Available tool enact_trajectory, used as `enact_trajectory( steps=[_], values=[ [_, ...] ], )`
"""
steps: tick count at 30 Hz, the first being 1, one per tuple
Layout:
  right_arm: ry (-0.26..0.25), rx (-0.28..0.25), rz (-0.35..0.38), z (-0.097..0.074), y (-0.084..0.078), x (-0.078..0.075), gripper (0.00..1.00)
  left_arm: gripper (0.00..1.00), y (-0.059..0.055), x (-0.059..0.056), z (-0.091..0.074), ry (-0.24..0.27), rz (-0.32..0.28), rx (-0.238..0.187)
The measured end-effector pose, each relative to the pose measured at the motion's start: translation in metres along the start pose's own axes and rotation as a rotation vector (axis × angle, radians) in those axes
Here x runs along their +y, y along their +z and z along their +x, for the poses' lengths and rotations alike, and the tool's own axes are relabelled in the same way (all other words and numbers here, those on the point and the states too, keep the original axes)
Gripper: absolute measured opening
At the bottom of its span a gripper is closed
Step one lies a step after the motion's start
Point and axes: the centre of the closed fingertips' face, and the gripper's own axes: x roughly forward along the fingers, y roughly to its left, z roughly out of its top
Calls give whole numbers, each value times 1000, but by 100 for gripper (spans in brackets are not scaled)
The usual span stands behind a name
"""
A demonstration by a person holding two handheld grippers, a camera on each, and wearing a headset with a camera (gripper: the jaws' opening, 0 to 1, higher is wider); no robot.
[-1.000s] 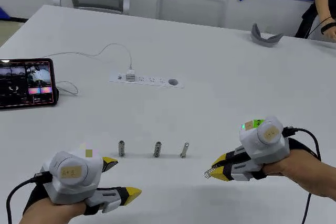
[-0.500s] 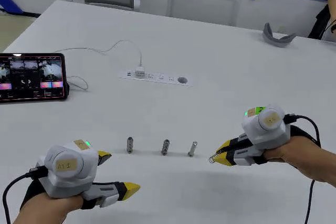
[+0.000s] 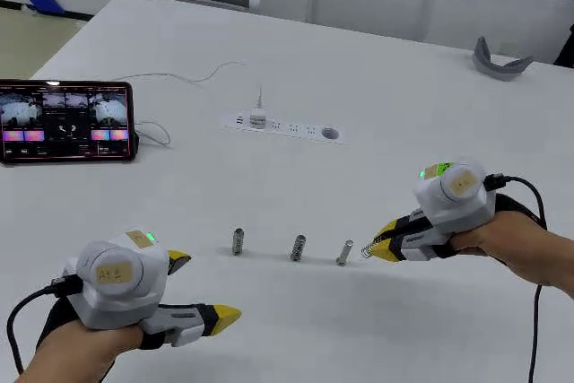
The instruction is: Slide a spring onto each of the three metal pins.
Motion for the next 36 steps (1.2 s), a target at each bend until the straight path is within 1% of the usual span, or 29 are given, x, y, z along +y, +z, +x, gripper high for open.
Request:
enact_trajectory(
  steps=[9, 14, 19, 24, 31, 36],
  values=[
    [14, 18, -25, 12, 8, -6, 12, 68, -4, 4, -6, 15, -24, -4],
    [21, 29, -37, 19, 10, -6, 12, 68, -9, 5, -8, 20, -32, 3],
    [27, 36, -41, 22, 11, -7, 12, 68, -11, 6, -10, 25, -40, 4],
    [34, 50, -54, 26, 11, -8, 12, 68, -11, 8, -12, 30, -47, 0],
    [45, 63, -66, 32, 12, -8, 12, 68, -12, 8, -12, 29, -50, -1],
    [53, 74, -70, 36, 10, -7, 12, 68, -13, 8, -12, 31, -51, 0]
  ],
)
